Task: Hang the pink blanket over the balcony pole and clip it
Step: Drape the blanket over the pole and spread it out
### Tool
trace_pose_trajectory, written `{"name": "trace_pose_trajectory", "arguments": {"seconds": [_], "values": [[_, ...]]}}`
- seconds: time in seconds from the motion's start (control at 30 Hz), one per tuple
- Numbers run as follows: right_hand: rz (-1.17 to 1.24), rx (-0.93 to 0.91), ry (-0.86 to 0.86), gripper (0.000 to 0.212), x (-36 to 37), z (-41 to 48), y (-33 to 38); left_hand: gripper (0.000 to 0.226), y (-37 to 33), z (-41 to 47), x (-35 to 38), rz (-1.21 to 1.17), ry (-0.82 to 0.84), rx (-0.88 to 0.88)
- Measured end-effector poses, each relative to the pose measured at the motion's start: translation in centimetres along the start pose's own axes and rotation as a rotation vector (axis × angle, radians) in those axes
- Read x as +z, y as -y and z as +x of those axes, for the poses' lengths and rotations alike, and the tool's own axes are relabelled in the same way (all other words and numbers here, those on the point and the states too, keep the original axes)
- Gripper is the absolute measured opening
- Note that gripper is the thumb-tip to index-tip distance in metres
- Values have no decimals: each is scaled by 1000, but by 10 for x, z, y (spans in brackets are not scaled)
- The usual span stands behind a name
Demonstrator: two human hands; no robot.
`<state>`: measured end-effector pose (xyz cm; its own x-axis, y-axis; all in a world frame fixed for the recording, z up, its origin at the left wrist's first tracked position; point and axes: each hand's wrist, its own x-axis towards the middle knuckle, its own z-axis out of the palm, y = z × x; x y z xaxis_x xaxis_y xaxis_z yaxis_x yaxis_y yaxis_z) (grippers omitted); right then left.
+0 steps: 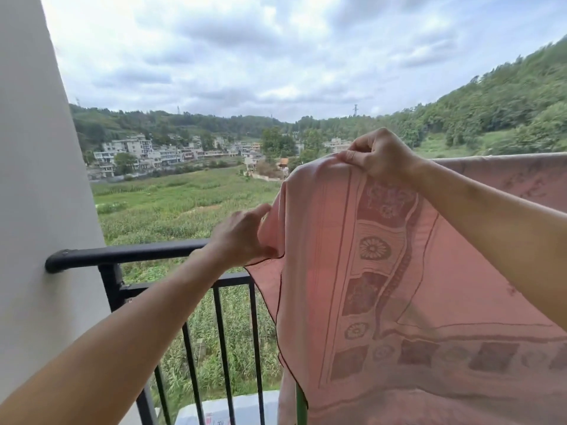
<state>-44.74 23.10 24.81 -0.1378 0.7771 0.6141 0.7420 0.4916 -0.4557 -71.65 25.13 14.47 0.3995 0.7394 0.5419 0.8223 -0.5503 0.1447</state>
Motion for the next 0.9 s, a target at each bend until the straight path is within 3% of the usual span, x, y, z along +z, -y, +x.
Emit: {"name": "trace_pose_trajectory", "arguments": {"seconds": [0.07, 0.1, 0.23, 0.27, 0.33, 0.4, 0.5, 0.57, 0.63, 0.73, 0.8, 0.9], "values": [[18, -7, -12, 24, 0, -2, -1, 95, -3, 0, -2, 126, -157, 134], [27, -6, -12, 23, 0, -2, 0, 90, -8, -2, -5, 96, -212, 165], [21, -65, -9, 27, 11, -7, 14, 12, -20, 10, -17, -143, -352, 92], [-33, -135, -14, 36, 15, -10, 20, 7, -16, 15, -24, -192, -372, 52], [-187, -288, -4, 54, 27, -17, 36, 8, -5, 21, -42, -245, -375, -20], [-347, -358, 16, 58, 39, -19, 47, 8, 7, 24, -62, -250, -387, -49], [-343, -366, -17, 34, 52, -11, 53, 10, 4, 20, -69, -163, -428, -95], [-214, -298, -63, 19, 53, -3, 53, 17, -1, 16, -58, -190, -348, -185], [-101, -220, -53, 10, 51, 2, 51, 30, -3, 10, -43, -416, -185, -259], [-1, -182, -37, 7, 48, 2, 48, 73, -6, 3, -31, -522, 43, -292], [49, -178, -39, 6, 47, 0, 47, 72, -9, 2, -24, -605, 127, -386], [95, -173, -48, 6, 48, -2, 46, 63, -15, 3, -21, -981, 357, -670]]}}
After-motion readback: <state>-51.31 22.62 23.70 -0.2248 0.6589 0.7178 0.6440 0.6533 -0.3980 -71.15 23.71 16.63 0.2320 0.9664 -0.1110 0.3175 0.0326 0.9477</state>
